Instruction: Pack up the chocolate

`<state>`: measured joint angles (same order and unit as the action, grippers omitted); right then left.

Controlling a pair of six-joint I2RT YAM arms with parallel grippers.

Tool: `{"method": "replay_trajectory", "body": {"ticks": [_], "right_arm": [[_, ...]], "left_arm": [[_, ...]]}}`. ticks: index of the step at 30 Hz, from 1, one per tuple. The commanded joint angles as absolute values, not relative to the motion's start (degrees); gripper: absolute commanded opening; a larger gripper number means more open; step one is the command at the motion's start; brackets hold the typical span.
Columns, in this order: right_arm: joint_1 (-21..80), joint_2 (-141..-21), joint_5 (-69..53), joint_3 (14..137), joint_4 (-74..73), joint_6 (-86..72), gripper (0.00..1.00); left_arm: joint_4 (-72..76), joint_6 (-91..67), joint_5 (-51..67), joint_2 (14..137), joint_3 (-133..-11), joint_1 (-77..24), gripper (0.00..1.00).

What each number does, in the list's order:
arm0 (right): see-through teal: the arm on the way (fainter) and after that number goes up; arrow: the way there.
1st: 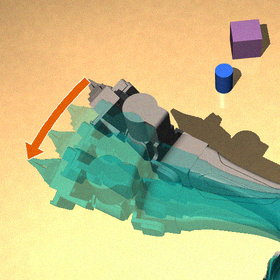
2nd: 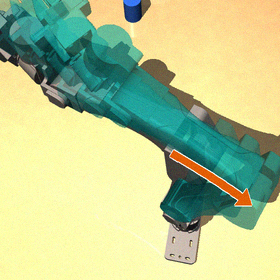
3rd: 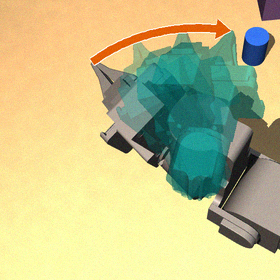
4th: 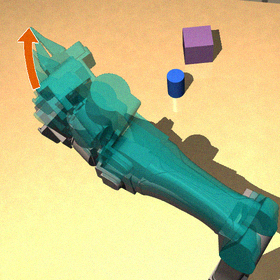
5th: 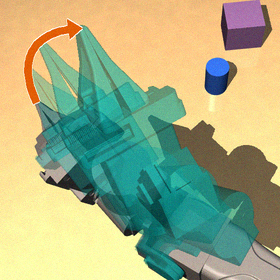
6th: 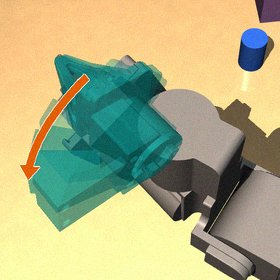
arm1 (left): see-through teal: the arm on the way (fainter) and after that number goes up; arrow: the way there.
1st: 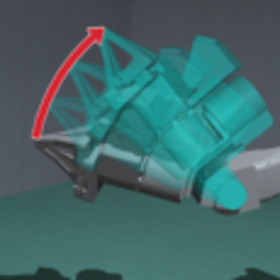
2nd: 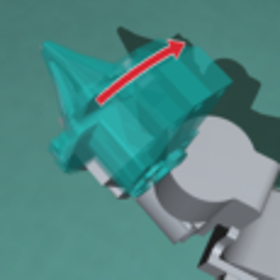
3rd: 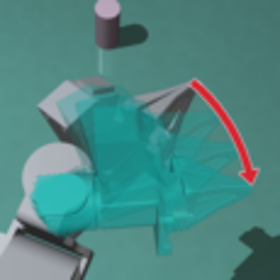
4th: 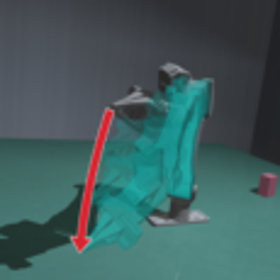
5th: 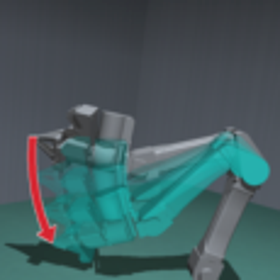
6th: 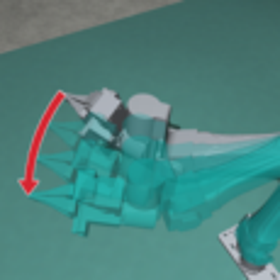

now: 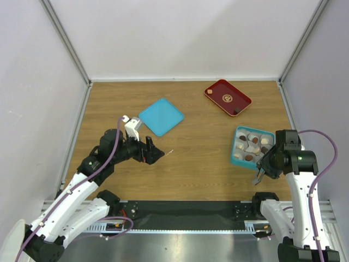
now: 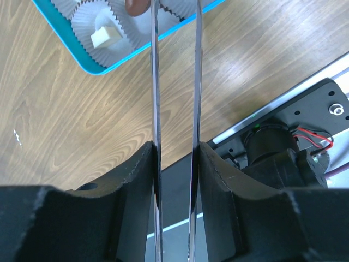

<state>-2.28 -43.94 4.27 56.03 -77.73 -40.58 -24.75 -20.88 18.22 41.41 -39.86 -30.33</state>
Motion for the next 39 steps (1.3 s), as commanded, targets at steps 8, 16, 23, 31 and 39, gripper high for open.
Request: {"method": "replay_trajectory", "body": {"ticks": [8,16,23,31,39], "right_arm": [[-2.90,-42.19,5.45,56.25,-87.28,-40.87,0.42],[-2.90,-42.10,2.38,56.60,-87.36,-39.99,0.44],[-2.90,-42.01,3.07,56.51,-87.36,-39.99,0.45],[-2.99,-44.46,5.62,59.22,-87.01,-40.60,0.45],[-2.90,-60.19,8.17,81.37,-81.92,-32.71,0.43]], "left_arm": [[-24.96,-19.60,16.79,40.34,-42.27,-31.46,1.00],[-25.22,-19.42,16.26,39.90,-42.36,-31.64,1.00],[-25.58,-19.34,15.82,39.81,-42.36,-31.73,1.00],[-25.66,-19.34,15.64,40.16,-42.45,-31.82,1.00],[-25.14,-19.25,17.40,41.84,-42.54,-31.99,1.00]]}}
